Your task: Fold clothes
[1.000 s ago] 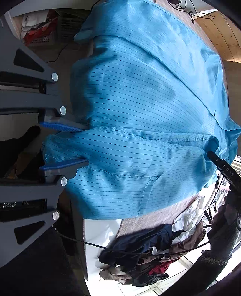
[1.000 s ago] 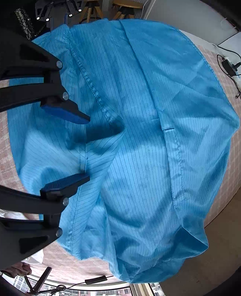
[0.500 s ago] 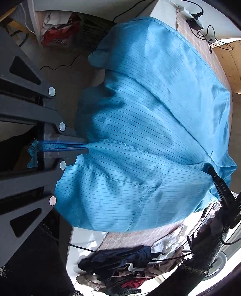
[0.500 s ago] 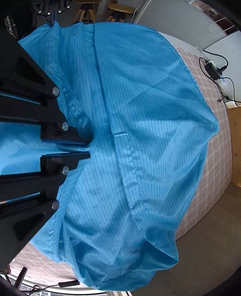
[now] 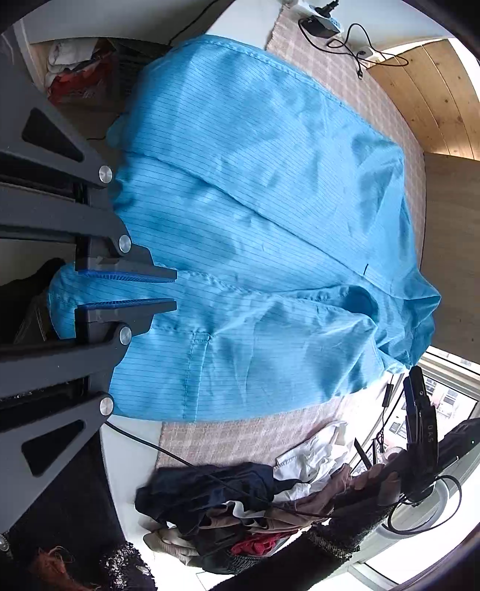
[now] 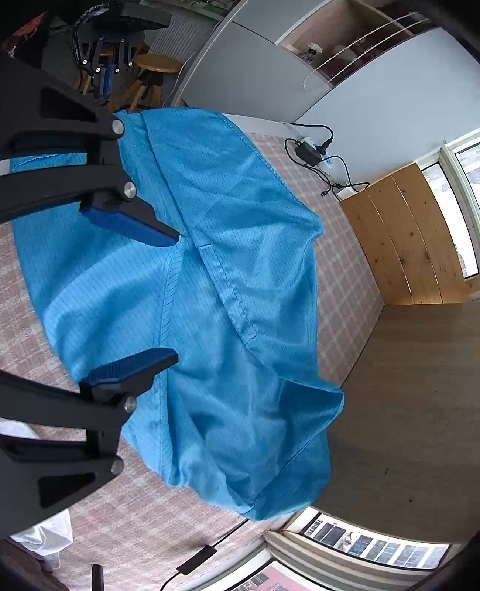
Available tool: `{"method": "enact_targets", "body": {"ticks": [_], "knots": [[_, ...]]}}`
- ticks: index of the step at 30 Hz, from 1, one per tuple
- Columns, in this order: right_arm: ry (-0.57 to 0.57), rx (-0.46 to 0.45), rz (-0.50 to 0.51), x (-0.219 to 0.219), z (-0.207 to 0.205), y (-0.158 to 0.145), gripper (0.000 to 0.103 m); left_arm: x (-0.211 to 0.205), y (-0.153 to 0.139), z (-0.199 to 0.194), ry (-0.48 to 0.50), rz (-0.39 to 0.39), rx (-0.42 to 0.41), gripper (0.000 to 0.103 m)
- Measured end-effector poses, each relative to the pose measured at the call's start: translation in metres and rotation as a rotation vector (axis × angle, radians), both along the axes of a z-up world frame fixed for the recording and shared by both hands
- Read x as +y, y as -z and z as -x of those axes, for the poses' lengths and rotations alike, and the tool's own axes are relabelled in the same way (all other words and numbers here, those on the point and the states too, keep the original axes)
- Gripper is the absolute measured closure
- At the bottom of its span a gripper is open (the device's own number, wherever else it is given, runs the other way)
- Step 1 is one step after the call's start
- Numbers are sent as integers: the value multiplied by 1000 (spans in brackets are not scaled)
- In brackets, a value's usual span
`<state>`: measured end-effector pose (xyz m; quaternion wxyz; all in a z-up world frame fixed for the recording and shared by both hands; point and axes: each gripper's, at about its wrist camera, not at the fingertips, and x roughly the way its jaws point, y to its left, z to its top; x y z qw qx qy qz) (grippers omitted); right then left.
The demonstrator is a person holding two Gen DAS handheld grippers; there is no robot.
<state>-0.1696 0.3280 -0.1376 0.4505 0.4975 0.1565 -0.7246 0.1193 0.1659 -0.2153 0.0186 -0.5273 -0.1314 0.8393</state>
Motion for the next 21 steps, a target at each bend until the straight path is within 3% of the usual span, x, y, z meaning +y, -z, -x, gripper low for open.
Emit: {"method": "enact_targets", "body": {"ticks": [2, 5, 7, 9, 12, 16, 19, 21], "knots": [[-35, -57, -21, -10, -5, 29, 63, 12, 10, 18, 50, -34, 5, 95], [-103, -94, -41, -32, -21, 61, 67, 20, 28, 36, 72, -30, -24, 95], [-128, -39, -113, -49, -28, 81, 68, 19, 40, 38, 68, -19, -53, 96], [-107, 44, -206, -60, -24, 95, 83, 14, 47, 36, 52, -23, -65, 96], [-10, 93, -268, -52, -3, 96, 84, 7, 47, 31, 29, -35, -63, 99], [-5, 80, -318, -44, 1, 92, 82, -23, 32, 0, -47, -32, -39, 97], [17, 85, -252, -46, 0, 62, 80, -71, 26, -38, -155, -10, -42, 77], [-1, 60, -179, -58, -5, 39, 69, -106, 26, -64, -221, 8, -49, 77]]}}
